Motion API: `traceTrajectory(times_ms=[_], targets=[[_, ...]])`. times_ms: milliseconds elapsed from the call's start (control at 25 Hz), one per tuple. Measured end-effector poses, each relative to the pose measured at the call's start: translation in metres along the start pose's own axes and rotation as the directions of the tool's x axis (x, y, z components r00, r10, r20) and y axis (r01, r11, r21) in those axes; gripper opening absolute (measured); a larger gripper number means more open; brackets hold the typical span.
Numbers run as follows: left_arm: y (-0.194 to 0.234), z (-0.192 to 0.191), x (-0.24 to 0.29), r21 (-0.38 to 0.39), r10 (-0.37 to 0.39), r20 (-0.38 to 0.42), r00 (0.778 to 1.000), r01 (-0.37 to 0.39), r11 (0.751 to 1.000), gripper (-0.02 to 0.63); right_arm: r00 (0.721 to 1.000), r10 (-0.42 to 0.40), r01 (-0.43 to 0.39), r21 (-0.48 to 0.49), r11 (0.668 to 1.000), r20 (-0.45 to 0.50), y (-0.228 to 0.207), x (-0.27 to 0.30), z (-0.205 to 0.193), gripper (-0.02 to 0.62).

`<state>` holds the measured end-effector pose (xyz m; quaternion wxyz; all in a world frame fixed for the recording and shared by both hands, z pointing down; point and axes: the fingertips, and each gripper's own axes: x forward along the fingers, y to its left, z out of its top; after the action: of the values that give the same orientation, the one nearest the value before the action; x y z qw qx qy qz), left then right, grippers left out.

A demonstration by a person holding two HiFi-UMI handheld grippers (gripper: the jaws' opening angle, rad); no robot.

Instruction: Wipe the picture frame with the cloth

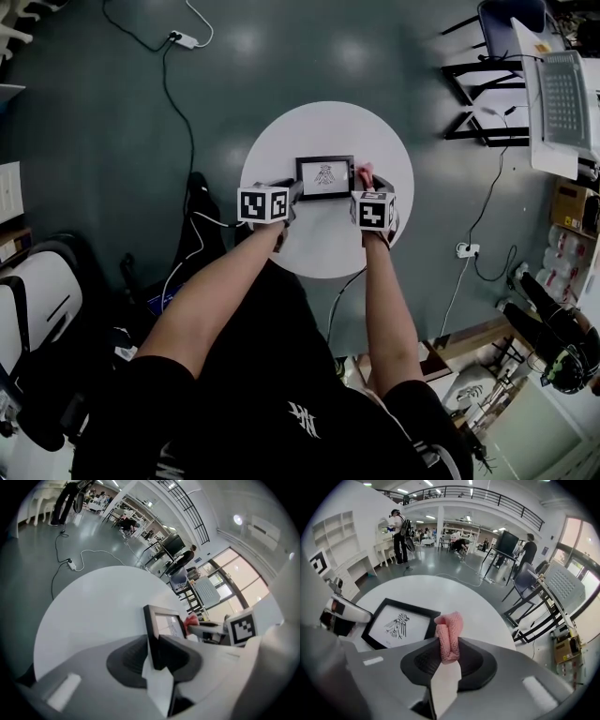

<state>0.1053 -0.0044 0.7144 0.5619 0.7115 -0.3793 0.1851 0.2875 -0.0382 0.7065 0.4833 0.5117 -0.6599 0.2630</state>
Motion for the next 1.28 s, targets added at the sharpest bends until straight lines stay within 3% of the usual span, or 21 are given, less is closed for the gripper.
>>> traceTrajectory(times_ms=[80, 200, 320, 480, 640, 920, 1280], targets=[[-0.001, 0.001, 0.001, 0.002, -0.005, -0.001, 1.000, 0.005, 1.000, 0.075, 0.995, 0.054, -0.056, 0.016, 0.998, 0.086, 0.011, -0.015, 0.022, 0.080], [0.000, 0.001, -0.001, 0.001, -0.006, 0.004, 1.000, 0.006, 1.000, 0.075, 0.947, 0.269, -0.274, 0.005, 0.962, 0.174, 0.060, -0.027, 0.051, 0.080], [-0.001, 0.000, -0.001, -0.002, -0.006, 0.006, 1.000, 0.006, 1.000, 0.075, 0.888, 0.434, -0.428, -0.071, 0.901, 0.149, 0.109, -0.026, 0.058, 0.080], [-0.003, 0.000, 0.000, -0.004, -0.006, 0.004, 1.000, 0.006, 1.000, 0.075, 0.852, 0.519, -0.512, -0.097, 0.853, 0.063, 0.139, -0.010, 0.046, 0.080], [-0.001, -0.001, -0.002, -0.003, -0.009, 0.008, 1.000, 0.009, 1.000, 0.072, 0.845, 0.532, -0.528, -0.071, 0.846, 0.054, 0.151, -0.005, 0.042, 0.080], [0.000, -0.003, -0.003, -0.005, -0.012, 0.015, 1.000, 0.012, 1.000, 0.074, 0.891, 0.454, -0.449, -0.139, 0.883, 0.007, 0.150, -0.003, 0.039, 0.078], [0.001, -0.003, -0.003, -0.007, -0.010, 0.014, 1.000, 0.010, 1.000, 0.072, 0.924, 0.382, -0.379, -0.087, 0.921, 0.025, 0.137, -0.002, 0.034, 0.078]])
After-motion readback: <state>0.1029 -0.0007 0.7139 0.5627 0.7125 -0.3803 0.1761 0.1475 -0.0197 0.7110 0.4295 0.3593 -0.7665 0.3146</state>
